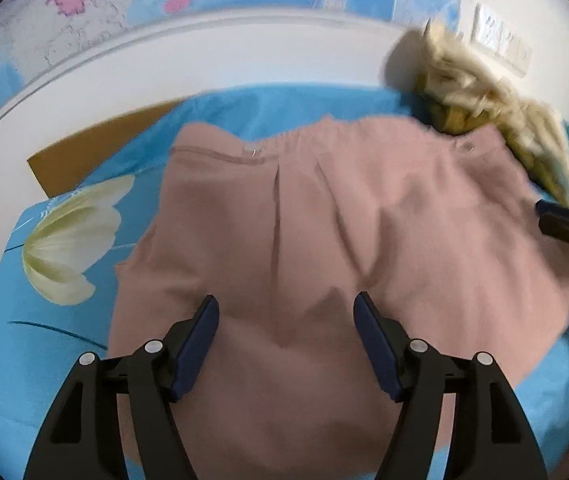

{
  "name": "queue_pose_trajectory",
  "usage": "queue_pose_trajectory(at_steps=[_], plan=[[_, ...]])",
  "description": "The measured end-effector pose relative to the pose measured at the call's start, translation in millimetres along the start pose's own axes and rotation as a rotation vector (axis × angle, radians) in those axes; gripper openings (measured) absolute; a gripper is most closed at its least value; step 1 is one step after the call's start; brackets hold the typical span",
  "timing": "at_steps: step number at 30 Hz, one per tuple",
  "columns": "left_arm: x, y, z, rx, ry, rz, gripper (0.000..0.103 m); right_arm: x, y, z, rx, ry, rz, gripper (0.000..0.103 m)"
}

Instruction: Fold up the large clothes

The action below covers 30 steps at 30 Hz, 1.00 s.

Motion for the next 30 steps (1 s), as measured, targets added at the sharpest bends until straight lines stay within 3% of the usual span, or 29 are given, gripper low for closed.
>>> queue_pose_trajectory(at_steps=[2,5,8,11,18,23,26,28,30], plan=[[-18.1,-1.5,-10.2,0.036,0.056,-0.06,0.071,-6.9,1.1,18.8,-0.038,-0.034,-0.021,0.056],[-15.6,3.7,-25.4,0.056,0.143,-0.034,0.073,8.5,10.1,37.8,-0.063,-0.084,0.023,0.055],[7.2,13.7,-33.0,0.073,0.113,0.031,0.073,37.6,24.7,48.7,-0.089,-0.083,0.098,0.056],[14.2,14.7,-35.4,0.082,0.087,0.013,0.074,54.9,32.8,44.6,-0.082,-0.06,0.123,0.057],[6.1,11.4,-30.5,0.043,0.049,-0.005,0.074,22.1,23.9,29.7,-0.014,-0.079,0.059,0.054],[-6.3,13.2,-27.2,0.041,0.023,-0.028,0.074,-13.2,27.0,-3.5,0.045,-0.004,-0.007,0.054],[-2.7,18.5,-16.5,0.015,0.006,-0.01,0.074,-15.2,36.7,-33.0,0.115,0.058,0.007,0.054],[3.0,22.9,-9.3,-0.008,0.009,0.005,0.074,-5.1,48.1,-55.6,0.158,0.126,0.058,0.048],[7.1,24.1,-2.7,-0.028,0.011,0.005,0.075,0.2,52.7,-67.7,0.196,0.13,0.058,0.042]])
Point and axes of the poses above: each gripper's, at about its wrist camera, not at the fingertips, and x roughly the way its jaws point, z to its left, y to its underside, the point moved 5 cm from there along x, roughly the way its jaws point
